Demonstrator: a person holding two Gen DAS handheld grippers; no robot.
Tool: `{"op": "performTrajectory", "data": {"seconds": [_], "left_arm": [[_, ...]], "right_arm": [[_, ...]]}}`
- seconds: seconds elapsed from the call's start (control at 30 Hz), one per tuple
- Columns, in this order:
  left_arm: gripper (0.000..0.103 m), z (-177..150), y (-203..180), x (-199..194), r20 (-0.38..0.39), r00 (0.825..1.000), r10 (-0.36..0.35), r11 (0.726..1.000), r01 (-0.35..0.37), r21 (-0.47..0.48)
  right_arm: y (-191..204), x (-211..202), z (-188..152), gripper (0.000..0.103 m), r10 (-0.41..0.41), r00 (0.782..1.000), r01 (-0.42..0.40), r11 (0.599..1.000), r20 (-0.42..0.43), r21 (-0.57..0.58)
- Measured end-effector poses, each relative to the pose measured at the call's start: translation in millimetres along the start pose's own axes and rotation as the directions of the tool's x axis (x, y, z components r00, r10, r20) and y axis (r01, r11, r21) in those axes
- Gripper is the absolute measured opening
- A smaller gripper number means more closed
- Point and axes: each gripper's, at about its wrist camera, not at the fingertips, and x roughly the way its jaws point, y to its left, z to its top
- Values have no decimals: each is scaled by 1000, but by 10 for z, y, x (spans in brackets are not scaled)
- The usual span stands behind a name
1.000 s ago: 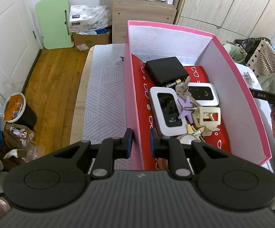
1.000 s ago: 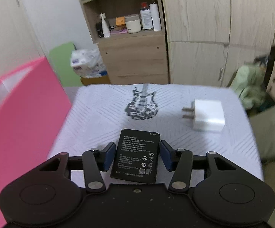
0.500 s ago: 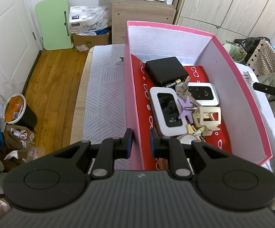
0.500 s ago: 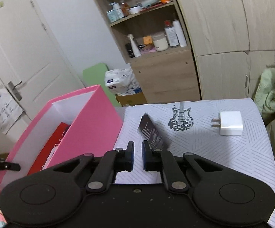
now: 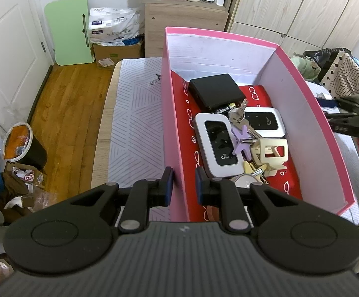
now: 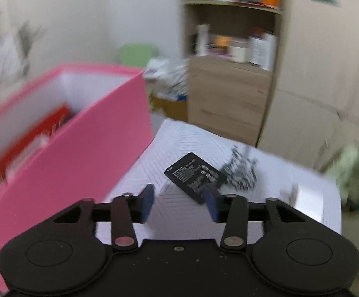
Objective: Organize rigid objects
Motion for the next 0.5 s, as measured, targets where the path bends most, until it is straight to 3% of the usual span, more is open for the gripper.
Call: {"op": "performTrajectory", "data": {"seconds": [0.13, 0.2, 0.37, 0.5], "left_arm": [[16, 2, -2, 4, 0, 1000, 0, 1000, 0, -1], [16, 2, -3, 4, -1, 1000, -1, 1000, 1, -3], [16, 1, 10, 11, -3, 1000, -3, 1000, 3, -3], [16, -2, 20, 15, -3, 1000, 3, 1000, -3, 2]], "right_arm": [[-23, 286, 147, 67, -9, 1000, 3, 972, -22, -235], [-124, 425, 190, 68, 23, 999, -30, 963, -29, -268], [-414, 626, 220, 68, 157, 986, -162, 984, -65, -79], [-406, 586, 184, 64, 113, 992, -113, 994, -61, -1]]}}
